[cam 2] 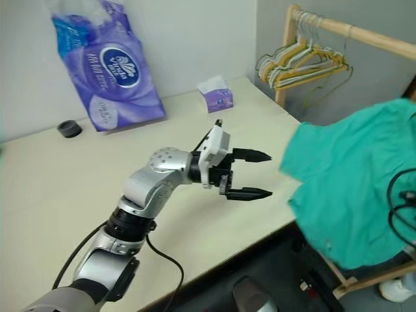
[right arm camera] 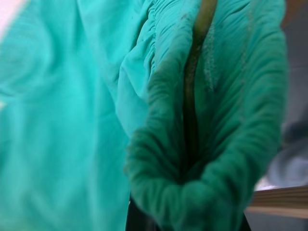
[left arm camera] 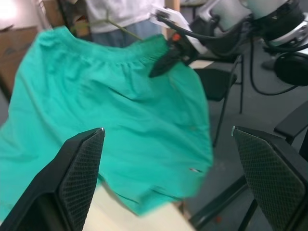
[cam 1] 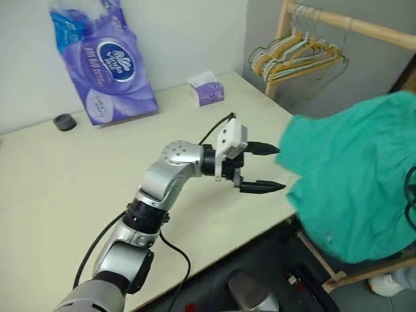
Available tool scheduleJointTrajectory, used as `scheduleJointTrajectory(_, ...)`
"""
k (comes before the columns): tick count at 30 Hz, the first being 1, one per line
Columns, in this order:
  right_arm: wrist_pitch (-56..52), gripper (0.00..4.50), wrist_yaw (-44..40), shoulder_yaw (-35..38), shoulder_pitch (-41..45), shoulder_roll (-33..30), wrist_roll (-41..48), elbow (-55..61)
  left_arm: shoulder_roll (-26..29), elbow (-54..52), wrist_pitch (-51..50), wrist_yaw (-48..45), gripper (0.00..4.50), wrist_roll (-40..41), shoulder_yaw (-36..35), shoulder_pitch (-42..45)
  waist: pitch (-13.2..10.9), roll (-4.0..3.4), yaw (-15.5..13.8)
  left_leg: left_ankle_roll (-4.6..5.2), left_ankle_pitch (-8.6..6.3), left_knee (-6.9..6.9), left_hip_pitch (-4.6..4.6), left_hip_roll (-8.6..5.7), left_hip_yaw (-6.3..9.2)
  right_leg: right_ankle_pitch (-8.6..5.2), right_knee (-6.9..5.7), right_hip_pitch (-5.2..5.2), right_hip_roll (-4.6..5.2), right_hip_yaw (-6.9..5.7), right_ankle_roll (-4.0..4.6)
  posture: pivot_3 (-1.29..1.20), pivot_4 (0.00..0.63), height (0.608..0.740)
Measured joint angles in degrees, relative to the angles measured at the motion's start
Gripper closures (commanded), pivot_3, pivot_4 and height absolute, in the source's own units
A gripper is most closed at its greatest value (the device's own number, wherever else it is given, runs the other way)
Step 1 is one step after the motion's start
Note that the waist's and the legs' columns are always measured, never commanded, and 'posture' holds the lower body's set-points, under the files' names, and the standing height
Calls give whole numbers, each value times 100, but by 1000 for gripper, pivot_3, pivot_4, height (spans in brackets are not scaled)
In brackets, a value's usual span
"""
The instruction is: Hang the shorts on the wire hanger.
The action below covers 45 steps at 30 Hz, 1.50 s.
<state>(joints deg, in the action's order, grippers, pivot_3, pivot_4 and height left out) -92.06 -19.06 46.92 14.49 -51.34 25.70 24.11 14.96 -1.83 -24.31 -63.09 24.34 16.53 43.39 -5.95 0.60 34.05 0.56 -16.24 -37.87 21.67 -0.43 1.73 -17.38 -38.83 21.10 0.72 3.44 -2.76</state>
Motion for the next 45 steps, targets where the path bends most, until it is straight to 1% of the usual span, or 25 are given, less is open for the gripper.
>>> scheduleJointTrajectory(4, 23, 4500, 101, -565, 773, -503, -187, -675, -390, 264, 138, 456, 14, -414, 119, 281, -70, 10, 106, 8, -6, -1, -10, -11, -40, -3, 3, -1, 11, 36, -7, -660, 164, 740)
scheduleJointTrajectory(6, 211, 4500, 102, -939, 1145, -788, -257, -1265, -597, 505, 319, 710, 14, -691, 189, 468, -122, 22, 121, 8, -8, -3, -14, -17, -54, -5, 6, -4, 21, 50, -16, -653, 174, 740)
scheduleJointTrajectory(10, 525, 4500, 71, -1551, 1766, -1146, -436, -2368, -751, 806, 636, 983, 14, -1075, 261, 567, -236, 22, 148, 8, -8, -3, -17, -27, -70, -3, 5, -3, 33, 65, -26, -636, 193, 740)
scheduleJointTrajectory(15, 920, 4500, 32, -2348, 2809, -1371, -660, -3967, -911, 940, 817, 1092, 14, -1280, 337, 639, -384, 14, 180, 8, -8, -7, -22, -39, -89, 1, -3, -1, 47, 80, -41, -620, 212, 740)
scheduleJointTrajectory(18, 995, 4500, -57, -2707, 3300, -1488, -699, -4606, -985, 964, 868, 1122, 14, -1324, 332, 743, -444, 15, 179, 8, -8, -7, -24, -42, -93, 3, -4, -2, 51, 83, -47, -620, 216, 740)
scheduleJointTrajectory(21, 978, 4500, -159, -3024, 3631, -1574, -732, -4976, -1071, 1125, 890, 1126, 14, -1379, 333, 894, -486, 18, 179, 7, -8, -8, -24, -47, -96, 4, -4, -1, 56, 83, -55, -619, 216, 740)
scheduleJointTrajectory(26, 849, 4500, -234, -3189, 3713, -1601, -768, -5206, -1272, 1584, 974, 1124, 14, -1431, 328, 1295, -498, 22, 177, 7, -8, -9, -22, -65, -98, 3, -2, -1, 72, 82, -75, -621, 208, 740)
scheduleJointTrajectory(28, 816, 4500, -216, -3191, 3864, -1592, -783, -5315, -1428, 1910, 1023, 1181, 14, -1454, 314, 1601, -500, 21, 180, 7, -8, -9, -22, -85, -102, 0, -2, -1, 93, 83, -100, -623, 206, 740)
scheduleJointTrajectory(31, 948, 4500, -212, -3251, 4103, -1590, -877, -5465, -1527, 2071, 1222, 1247, 14, -1470, 215, 1823, -503, 15, 197, 7, -8, -9, -21, -98, -119, 1, 5, -1, 110, 93, -116, -625, 205, 740)
scheduleJointTrajectory(33, 1029, 4500, -200, -3254, 4347, -1590, -902, -5566, -1529, 2127, 1274, 1249, 14, -1476, 189, 1828, -510, 14, 233, 7, -8, -9, -23, -101, -137, 4, 6, 0, 116, 107, -125, -625, 205, 740)
scheduleJointTrajectory(35, 1038, 4500, -182, -3254, 4472, -1588, -923, -5584, -1536, 2204, 1309, 1251, 14, -1501, 186, 1826, -519, 7, 235, 7, -8, -9, -26, -102, -153, 7, 6, 3, 116, 122, -132, -625, 205, 740)
scheduleJointTrajectory(37, 1134, 4500, -140, -3253, 4582, -1584, -937, -5589, -1546, 2211, 1336, 1255, 14, -1527, 182, 1826, -535, -2, 234, 8, -8, -8, -29, -104, -177, 7, 6, 8, 116, 165, -141, -627, 200, 740)
scheduleJointTrajectory(39, 1256, 4500, -110, -3253, 4715, -1585, -993, -5659, -1547, 2221, 1349, 1257, 14, -1541, 170, 1826, -537, -1, 235, 8, -9, -7, -30, -107, -188, 8, 8, 9, 120, 175, -147, -627, 200, 740)
scheduleJointTrajectory(42, 1493, 4500, -131, -3410, 5044, -1615, -1125, -6109, -1583, 2239, 1367, 1255, 14, -1551, 168, 1827, -537, -1, 235, 9, -9, -8, -31, -114, -197, 17, 20, 7, 128, 188, -164, -631, 199, 740)
scheduleJointTrajectory(45, 1821, 4500, -263, -3759, 5424, -1653, -1351, -6759, -1637, 2261, 1370, 1255, 14, -1552, 167, 1828, -539, 2, 237, 12, -11, -8, -33, -122, -209, 19, 27, 6, 136, 202, -170, -625, 203, 740)
